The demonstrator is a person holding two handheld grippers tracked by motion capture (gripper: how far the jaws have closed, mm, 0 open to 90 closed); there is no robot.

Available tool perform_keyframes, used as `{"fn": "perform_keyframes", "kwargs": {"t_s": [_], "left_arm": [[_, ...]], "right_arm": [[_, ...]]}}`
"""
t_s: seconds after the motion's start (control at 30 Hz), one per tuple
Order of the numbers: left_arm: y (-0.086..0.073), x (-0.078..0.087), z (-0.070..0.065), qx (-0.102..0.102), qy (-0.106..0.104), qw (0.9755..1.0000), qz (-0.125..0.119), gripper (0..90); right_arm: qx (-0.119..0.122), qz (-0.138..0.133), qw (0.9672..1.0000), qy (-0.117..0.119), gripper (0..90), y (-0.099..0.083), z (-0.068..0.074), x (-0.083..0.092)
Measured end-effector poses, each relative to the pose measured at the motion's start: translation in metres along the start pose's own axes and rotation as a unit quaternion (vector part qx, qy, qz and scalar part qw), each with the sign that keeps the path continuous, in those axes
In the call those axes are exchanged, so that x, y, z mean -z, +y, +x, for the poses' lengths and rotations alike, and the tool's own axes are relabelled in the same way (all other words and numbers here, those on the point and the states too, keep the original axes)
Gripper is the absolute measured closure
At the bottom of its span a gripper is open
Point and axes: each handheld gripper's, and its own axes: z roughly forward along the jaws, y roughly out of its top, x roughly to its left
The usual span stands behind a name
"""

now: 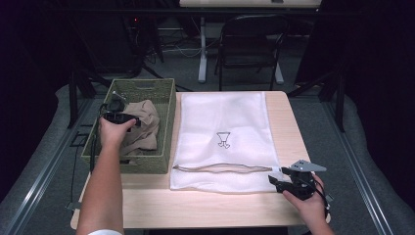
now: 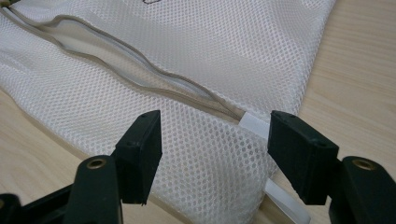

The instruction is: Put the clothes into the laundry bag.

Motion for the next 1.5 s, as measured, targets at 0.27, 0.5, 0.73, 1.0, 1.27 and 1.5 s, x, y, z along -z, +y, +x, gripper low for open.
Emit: {"fn": "perform_keyframes", "kwargs": {"t_s": [0.27, 0.5, 0.73, 1.0, 1.27, 1.5], "left_arm": [[0.002, -0.013, -0.006, 0.001, 0.010, 0.9999, 0.013, 24.6], [0.004, -0.022, -0.011, 0.002, 0.017, 0.9995, 0.026, 18.0], [0.005, -0.031, -0.016, -0.010, 0.045, 0.9982, 0.038, 15.6], [0.005, -0.042, -0.013, -0.018, 0.072, 0.9956, 0.058, 15.7], [0.005, -0.049, -0.010, -0.015, 0.081, 0.9945, 0.064, 14.0], [0.004, -0.055, -0.007, -0.011, 0.090, 0.9933, 0.071, 6.4]], "right_arm": [[-0.001, -0.003, 1.0000, -0.002, 34.8, 0.000, 0.000, 0.000], [0.002, 0.003, 1.0000, -0.002, 34.8, 0.000, 0.000, 0.000], [0.002, 0.003, 1.0000, -0.001, 34.8, 0.000, 0.000, 0.000], [0.000, 0.002, 1.0000, 0.001, 34.8, 0.000, 0.000, -0.001], [-0.001, 0.003, 1.0000, -0.001, 34.7, -0.001, 0.000, -0.003], [-0.002, 0.003, 1.0000, 0.000, 34.7, -0.001, 0.001, -0.002]]}}
